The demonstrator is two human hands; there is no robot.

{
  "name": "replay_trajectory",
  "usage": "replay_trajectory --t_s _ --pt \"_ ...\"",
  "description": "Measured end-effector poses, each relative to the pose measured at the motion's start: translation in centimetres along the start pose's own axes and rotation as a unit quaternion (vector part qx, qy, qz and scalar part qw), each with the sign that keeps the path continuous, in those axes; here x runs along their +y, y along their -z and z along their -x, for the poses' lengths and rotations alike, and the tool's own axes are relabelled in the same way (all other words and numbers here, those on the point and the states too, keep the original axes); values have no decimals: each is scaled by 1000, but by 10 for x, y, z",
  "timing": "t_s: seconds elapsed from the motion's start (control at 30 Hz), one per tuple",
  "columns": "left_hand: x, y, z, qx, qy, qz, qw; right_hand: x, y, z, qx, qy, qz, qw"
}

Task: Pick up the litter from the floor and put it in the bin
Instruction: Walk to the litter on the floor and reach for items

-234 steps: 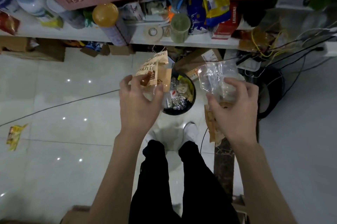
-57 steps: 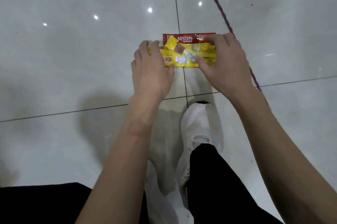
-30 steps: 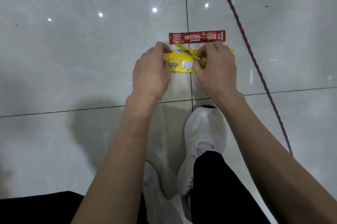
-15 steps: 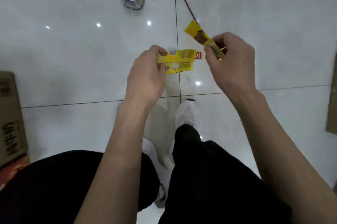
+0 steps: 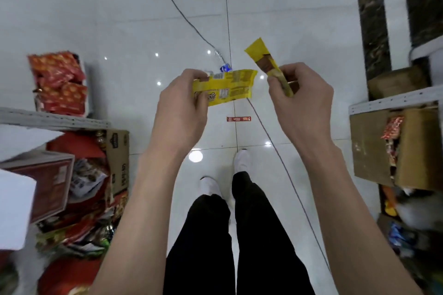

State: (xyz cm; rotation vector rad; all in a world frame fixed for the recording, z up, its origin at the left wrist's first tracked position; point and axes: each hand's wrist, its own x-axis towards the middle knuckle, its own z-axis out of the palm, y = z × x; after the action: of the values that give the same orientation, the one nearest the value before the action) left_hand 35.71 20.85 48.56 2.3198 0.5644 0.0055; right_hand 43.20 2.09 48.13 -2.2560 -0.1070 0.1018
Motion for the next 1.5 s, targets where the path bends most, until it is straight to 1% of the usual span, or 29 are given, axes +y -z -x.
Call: replay_trajectory --t_s 0.07,0.17,0.27,0.33,0.4,0.47,0.6,0.8,0.93,1.07,1.23,1.37,1.5 --pt "40 46 10 22 -13 12 1000 -42 36 3 17 7 -14 1000" --pt "90 106 24 70 -30 67 995 -96 85 9 49 27 -30 998" --pt "130 153 40 123 -48 112 985 -139 129 16 84 55 -47 994" --pt "151 174 51 145 -64 129 979 -162 154 23 104 86 -43 990" --pt "166 189 65 152 -76 136 976 -179 174 33 127 113 -43 985" --pt "176 201 77 153 -86 151 973 -191 190 46 148 120 -50 980" --pt "190 219 95 134 -108 171 970 -202 210 72 188 97 -65 975" --pt "213 224 110 65 -165 166 970 -192 230 127 254 41 -42 965" --pt "226 202 129 -13 -202 161 966 -170 239 176 290 -48 -21 956" --pt "241 170 158 -98 -250 147 952 -142 253 231 351 -108 -5 930" --pt "271 126 216 -196 -326 140 914 -118 286 315 437 -176 1 882" --pt "297 88 285 -269 -387 144 870 -98 317 401 503 -212 22 837" --pt "314 50 381 -344 -437 139 819 -78 341 509 570 -254 45 780"
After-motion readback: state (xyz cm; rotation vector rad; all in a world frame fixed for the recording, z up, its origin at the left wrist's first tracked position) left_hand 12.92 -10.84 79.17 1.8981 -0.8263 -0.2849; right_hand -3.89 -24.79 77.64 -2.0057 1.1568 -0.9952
